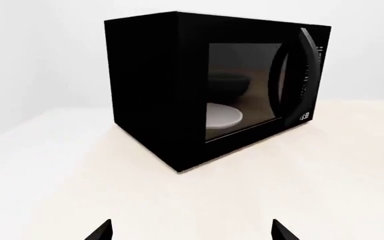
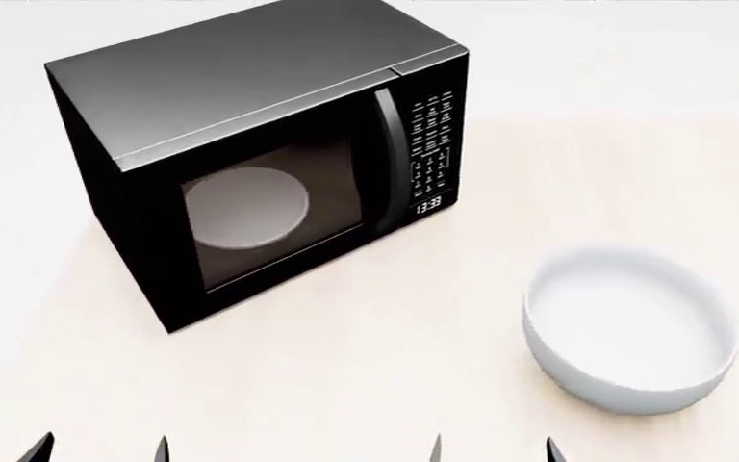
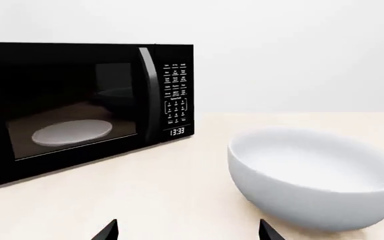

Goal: Open the microwave.

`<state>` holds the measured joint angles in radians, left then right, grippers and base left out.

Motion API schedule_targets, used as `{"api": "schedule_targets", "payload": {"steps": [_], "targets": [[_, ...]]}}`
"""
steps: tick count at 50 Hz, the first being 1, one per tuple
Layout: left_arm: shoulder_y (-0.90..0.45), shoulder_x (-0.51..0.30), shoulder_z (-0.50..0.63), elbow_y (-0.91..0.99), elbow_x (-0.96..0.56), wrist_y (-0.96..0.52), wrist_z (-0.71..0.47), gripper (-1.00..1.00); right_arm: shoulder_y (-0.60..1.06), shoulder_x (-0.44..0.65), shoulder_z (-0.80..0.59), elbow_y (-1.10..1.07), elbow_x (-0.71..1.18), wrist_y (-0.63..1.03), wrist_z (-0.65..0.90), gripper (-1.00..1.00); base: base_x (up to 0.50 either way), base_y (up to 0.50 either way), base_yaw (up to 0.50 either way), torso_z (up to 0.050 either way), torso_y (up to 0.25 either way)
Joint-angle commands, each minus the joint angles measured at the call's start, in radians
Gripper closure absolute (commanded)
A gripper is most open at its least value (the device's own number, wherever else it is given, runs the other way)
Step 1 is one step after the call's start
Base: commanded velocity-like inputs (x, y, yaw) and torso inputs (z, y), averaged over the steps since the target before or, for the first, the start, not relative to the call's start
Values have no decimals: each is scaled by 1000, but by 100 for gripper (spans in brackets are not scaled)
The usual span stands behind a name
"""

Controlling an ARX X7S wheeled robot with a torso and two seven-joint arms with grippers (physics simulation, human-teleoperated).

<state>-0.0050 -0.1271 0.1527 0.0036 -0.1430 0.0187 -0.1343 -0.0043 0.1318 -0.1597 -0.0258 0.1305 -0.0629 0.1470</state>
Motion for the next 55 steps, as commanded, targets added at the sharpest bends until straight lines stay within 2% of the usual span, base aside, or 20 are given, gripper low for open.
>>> {"api": "schedule_targets", "payload": {"steps": [1, 14, 38, 44, 55], "targets": [[0, -8, 11, 1, -8, 2, -10, -100, 0, 8, -10, 0, 13, -2, 5, -100, 281, 383, 0, 0, 0], [-2, -17, 23, -4, -14, 7, -16, -100, 2, 17, -17, 3, 30, -9, 9, -100, 348, 278, 0, 0, 0], [-2, -30, 41, -1, -28, 9, -32, -100, -5, 33, -36, -16, 51, -9, 17, -100, 409, 5, 0, 0, 0], [1, -33, 43, 10, -38, 3, -34, -100, -11, 42, -41, -68, 79, 47, 18, -100, 0, 0, 0, 0, 0], [-4, -35, 36, 12, -77, -6, -34, -100, 14, 92, -47, -301, 150, 324, 48, -100, 0, 0, 0, 0, 1]]}}
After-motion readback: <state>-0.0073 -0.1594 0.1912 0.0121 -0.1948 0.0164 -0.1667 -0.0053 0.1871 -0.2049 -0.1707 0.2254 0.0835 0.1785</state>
